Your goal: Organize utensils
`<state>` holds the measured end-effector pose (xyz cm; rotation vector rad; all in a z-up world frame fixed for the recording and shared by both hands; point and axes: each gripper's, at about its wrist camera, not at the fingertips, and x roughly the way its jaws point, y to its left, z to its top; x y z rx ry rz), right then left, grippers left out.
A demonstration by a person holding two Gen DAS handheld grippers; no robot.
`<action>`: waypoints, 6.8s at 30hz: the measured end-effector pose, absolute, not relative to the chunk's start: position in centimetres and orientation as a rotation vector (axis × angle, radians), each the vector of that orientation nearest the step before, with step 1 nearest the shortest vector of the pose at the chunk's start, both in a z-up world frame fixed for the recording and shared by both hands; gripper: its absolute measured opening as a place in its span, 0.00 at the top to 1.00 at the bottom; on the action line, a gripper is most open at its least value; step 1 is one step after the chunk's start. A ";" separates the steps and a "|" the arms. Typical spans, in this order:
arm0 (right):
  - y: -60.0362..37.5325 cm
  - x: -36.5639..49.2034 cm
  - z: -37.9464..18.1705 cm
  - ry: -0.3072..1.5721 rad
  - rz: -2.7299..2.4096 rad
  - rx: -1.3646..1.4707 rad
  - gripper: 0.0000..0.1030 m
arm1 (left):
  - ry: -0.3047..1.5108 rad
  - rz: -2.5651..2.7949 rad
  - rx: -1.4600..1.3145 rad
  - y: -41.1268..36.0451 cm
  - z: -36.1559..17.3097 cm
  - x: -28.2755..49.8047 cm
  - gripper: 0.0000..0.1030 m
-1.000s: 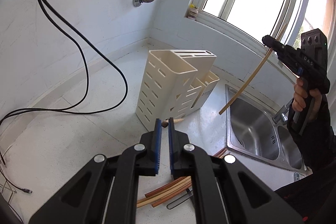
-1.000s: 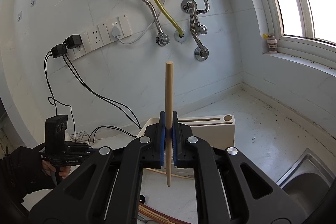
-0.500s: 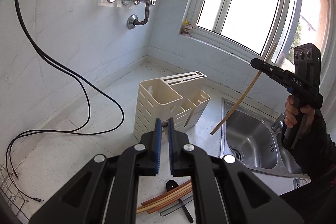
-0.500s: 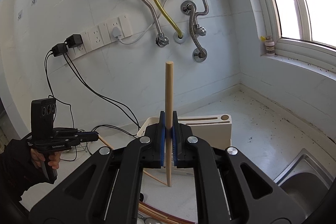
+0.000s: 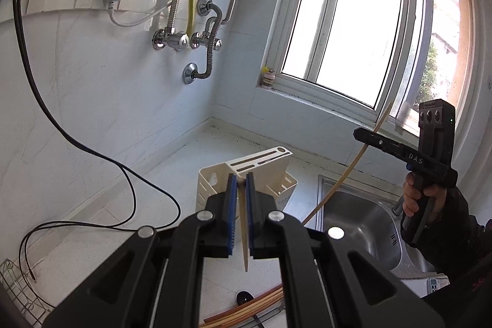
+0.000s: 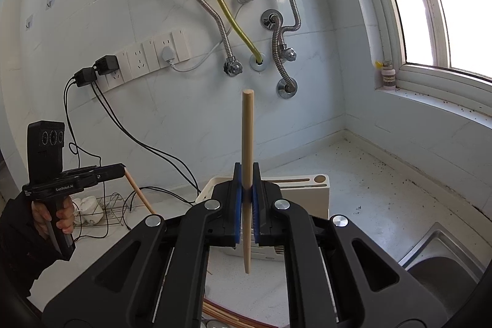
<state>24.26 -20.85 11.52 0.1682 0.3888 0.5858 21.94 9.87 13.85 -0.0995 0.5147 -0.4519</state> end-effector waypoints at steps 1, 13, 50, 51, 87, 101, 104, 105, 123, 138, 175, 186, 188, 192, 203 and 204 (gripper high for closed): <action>-21.0 24.5 11.8 0.383 0.581 0.169 0.95 | 0.498 -0.458 -0.101 9.8 14.5 22.0 0.95; -22.9 27.7 15.4 0.324 0.498 0.133 0.95 | 0.264 -0.446 -0.129 9.1 23.3 23.8 0.95; -20.5 35.0 8.6 0.517 0.419 -0.001 0.65 | 0.433 -0.329 -0.006 8.1 15.5 30.0 0.68; -20.7 34.6 9.1 0.500 0.412 0.001 0.63 | 0.411 -0.325 -0.002 8.3 15.8 29.4 0.66; -16.5 22.6 -5.0 0.933 0.936 -0.461 0.81 | 0.973 -0.695 0.528 9.5 -5.2 17.9 0.60; -14.5 22.4 -7.4 0.994 1.028 -0.612 0.90 | 1.041 -0.756 0.560 10.3 -6.8 19.4 0.74; -14.4 22.1 -7.4 0.983 1.042 -0.642 0.90 | 1.052 -0.764 0.573 10.0 -7.2 19.6 0.76; -14.4 22.0 -7.4 0.976 1.044 -0.654 0.90 | 1.053 -0.764 0.574 10.0 -7.2 19.7 0.76; -13.1 21.1 -7.1 0.940 1.073 -0.760 0.91 | 1.096 -0.774 0.552 10.2 -7.9 20.8 0.84; -14.3 21.2 -6.9 0.919 1.086 -0.738 0.92 | 1.064 -0.785 0.532 10.6 -7.0 20.4 0.86; -14.6 21.8 -6.4 0.937 1.099 -0.717 0.93 | 1.128 -0.781 0.554 11.9 -9.3 21.4 0.64; -14.9 21.9 -6.1 0.930 1.076 -0.704 0.93 | 1.098 -0.783 0.533 12.9 -9.4 21.4 0.89; -15.1 22.0 -5.8 0.925 1.077 -0.687 0.93 | 1.093 -0.783 0.524 13.0 -9.4 21.1 0.92; -15.9 22.5 -4.7 0.918 1.088 -0.598 0.95 | 1.055 -0.777 0.437 13.8 -8.0 20.6 0.95; -17.6 23.6 -3.4 0.873 1.048 -0.404 0.96 | 0.939 -0.734 0.257 13.6 -5.3 19.1 0.95; -17.9 23.7 -3.1 0.864 1.045 -0.374 0.96 | 0.917 -0.721 0.228 13.7 -4.8 19.0 0.95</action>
